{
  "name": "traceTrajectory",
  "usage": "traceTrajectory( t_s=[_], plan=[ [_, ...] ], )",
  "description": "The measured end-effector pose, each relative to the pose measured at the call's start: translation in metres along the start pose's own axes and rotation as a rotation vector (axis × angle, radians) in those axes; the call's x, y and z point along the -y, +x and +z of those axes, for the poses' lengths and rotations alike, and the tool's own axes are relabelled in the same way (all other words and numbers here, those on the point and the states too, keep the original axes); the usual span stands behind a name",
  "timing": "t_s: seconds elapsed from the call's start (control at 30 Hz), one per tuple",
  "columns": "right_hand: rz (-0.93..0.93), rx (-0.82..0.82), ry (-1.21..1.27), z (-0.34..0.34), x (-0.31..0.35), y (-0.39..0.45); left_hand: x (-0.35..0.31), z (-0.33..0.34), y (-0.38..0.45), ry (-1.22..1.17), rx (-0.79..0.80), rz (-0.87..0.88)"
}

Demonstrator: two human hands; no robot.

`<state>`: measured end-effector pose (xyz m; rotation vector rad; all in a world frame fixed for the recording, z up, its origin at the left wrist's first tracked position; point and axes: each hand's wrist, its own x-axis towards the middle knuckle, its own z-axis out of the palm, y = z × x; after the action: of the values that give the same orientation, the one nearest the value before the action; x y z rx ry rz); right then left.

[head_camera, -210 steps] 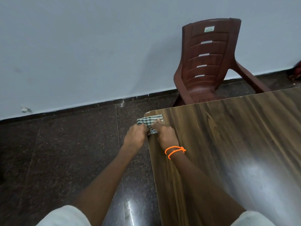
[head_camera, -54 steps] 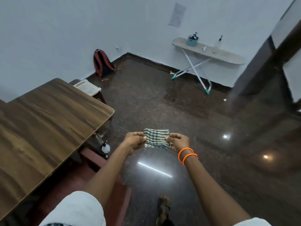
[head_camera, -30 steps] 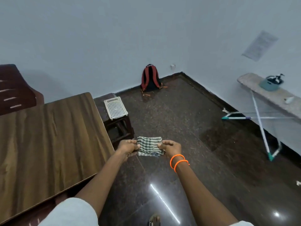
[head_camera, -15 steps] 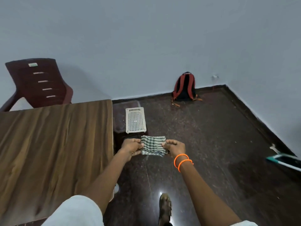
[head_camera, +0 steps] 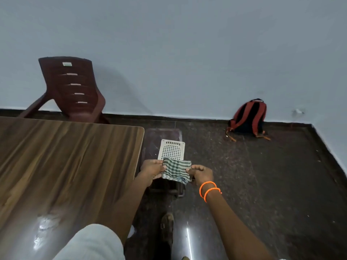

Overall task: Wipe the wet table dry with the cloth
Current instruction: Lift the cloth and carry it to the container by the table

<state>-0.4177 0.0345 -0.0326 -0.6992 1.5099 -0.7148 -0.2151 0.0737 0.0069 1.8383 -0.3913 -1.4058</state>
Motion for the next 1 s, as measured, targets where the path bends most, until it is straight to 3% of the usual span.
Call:
traceTrajectory(
  t_s=[0.4,0.67,1.0],
  plan=[
    [0.124,-0.104,-0.152,0.090,0.021,0.171,-0.024,0.010,0.210,0.133,-0.050,-0.087],
    [0.200,-0.158,-0.411,0.123,-0.023,0.302,0.002,0.034,0.316,0.243,-0.102,-0.111],
    [0.134,-0.139,-0.636,0.139,-0.049,0.331,0.042,0.049,0.367,0.447,-0.029,-0.099]
  ],
)
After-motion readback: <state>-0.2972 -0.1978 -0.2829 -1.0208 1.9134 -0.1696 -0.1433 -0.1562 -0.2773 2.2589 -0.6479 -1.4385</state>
